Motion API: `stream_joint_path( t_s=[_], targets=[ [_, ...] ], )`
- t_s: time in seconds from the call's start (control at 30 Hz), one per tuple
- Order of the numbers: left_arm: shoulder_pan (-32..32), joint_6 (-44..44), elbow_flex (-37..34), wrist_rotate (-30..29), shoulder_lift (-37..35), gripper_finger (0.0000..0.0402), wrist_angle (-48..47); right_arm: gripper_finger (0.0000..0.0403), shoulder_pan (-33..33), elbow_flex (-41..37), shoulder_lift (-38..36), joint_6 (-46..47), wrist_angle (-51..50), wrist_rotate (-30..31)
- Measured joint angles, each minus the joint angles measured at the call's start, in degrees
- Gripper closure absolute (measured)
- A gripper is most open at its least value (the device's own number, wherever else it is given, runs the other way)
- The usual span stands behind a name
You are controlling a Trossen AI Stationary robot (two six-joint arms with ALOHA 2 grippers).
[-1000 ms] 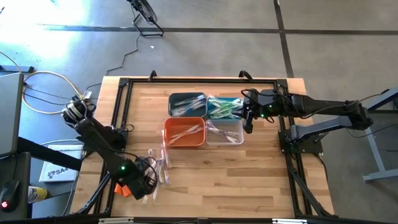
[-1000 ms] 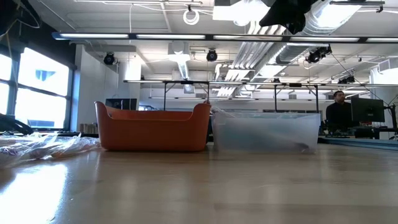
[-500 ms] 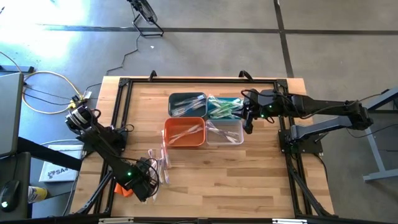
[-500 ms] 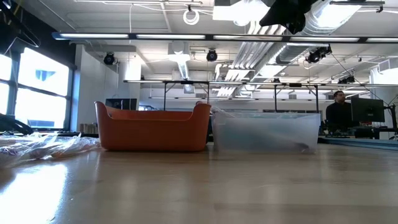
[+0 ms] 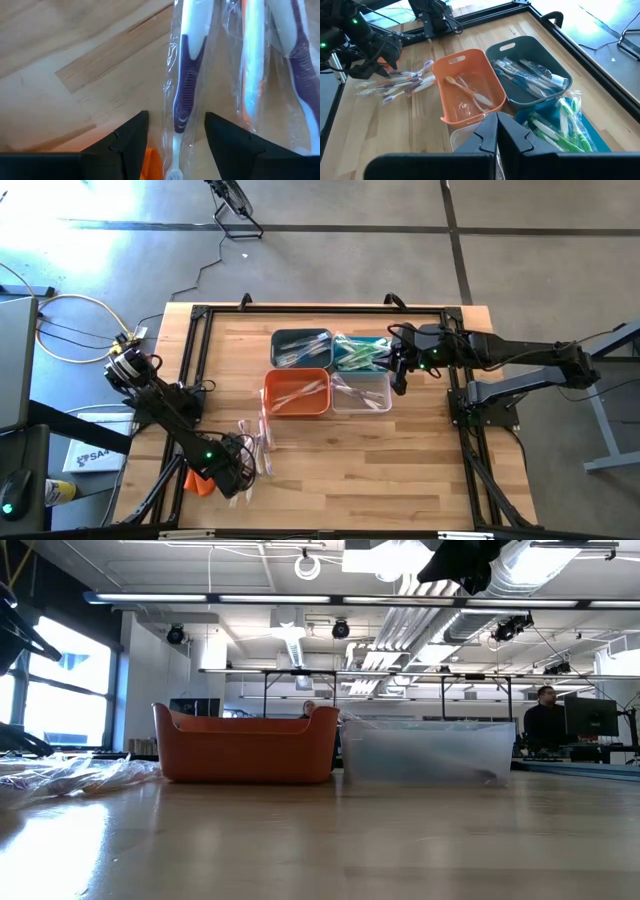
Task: Pick & Place Toothbrushes
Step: Put the purple toothbrush into the transparent bin
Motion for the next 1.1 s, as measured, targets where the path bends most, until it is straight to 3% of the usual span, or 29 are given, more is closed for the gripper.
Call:
stream_joint_path(
  t_s=[1.1],
  targets=[
    [0.0,-0.9,-0.2,1.4,0.2,0.0210,-0.2,0.0401,0.0,0.0,0.0,0.0,-0.6,0.0]
  ],
)
